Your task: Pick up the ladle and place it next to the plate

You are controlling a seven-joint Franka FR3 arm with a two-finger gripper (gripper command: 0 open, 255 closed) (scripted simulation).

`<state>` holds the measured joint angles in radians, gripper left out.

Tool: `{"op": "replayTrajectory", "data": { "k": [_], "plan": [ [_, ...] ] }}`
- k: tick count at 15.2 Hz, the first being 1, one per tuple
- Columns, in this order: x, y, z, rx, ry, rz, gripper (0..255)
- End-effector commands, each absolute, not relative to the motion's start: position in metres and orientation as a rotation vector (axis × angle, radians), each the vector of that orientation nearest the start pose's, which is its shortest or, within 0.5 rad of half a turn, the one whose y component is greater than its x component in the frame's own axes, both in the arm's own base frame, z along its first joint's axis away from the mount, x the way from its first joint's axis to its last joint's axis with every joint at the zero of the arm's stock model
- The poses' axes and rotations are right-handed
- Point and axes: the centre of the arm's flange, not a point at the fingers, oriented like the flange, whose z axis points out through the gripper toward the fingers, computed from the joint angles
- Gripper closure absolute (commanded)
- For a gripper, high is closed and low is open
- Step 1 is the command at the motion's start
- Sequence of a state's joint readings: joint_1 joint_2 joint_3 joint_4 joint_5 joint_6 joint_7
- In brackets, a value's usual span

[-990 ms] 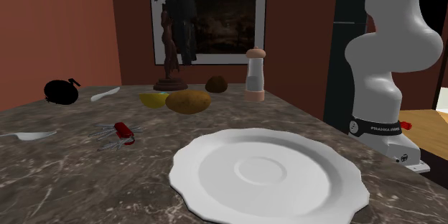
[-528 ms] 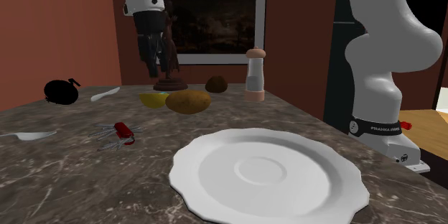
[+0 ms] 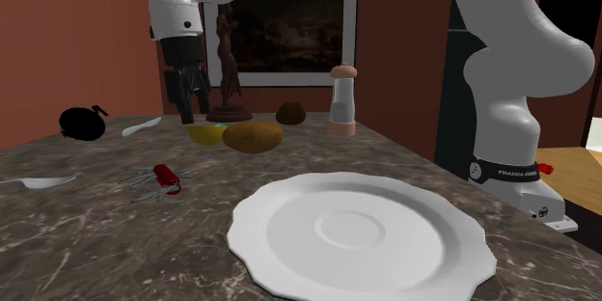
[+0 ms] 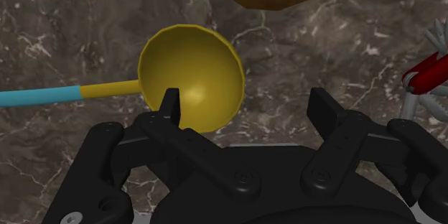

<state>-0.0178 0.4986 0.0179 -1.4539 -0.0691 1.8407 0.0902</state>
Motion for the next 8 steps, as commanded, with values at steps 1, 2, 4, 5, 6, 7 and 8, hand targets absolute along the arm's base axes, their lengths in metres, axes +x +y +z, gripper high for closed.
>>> {"op": "replayTrajectory", "data": {
  "k": [1, 2, 4, 5, 6, 7, 8],
  "plan": [
    [0.6846, -0.008, 0.3777, -3.197, 0.111, 0.174, 0],
    [0.6837, -0.0085, 0.3694, -3.197, 0.111, 0.174, 0],
    [0.6837, -0.0085, 0.3694, -3.197, 0.111, 0.174, 0],
    [0.6837, -0.0085, 0.3694, -3.197, 0.111, 0.174, 0],
    [0.6837, -0.0085, 0.3694, -3.197, 0.111, 0.174, 0],
    [0.6837, -0.0085, 0.3694, -3.197, 0.111, 0.174, 0],
    [0.6837, -0.0085, 0.3694, -3.197, 0.111, 0.174, 0]
  ]
}}
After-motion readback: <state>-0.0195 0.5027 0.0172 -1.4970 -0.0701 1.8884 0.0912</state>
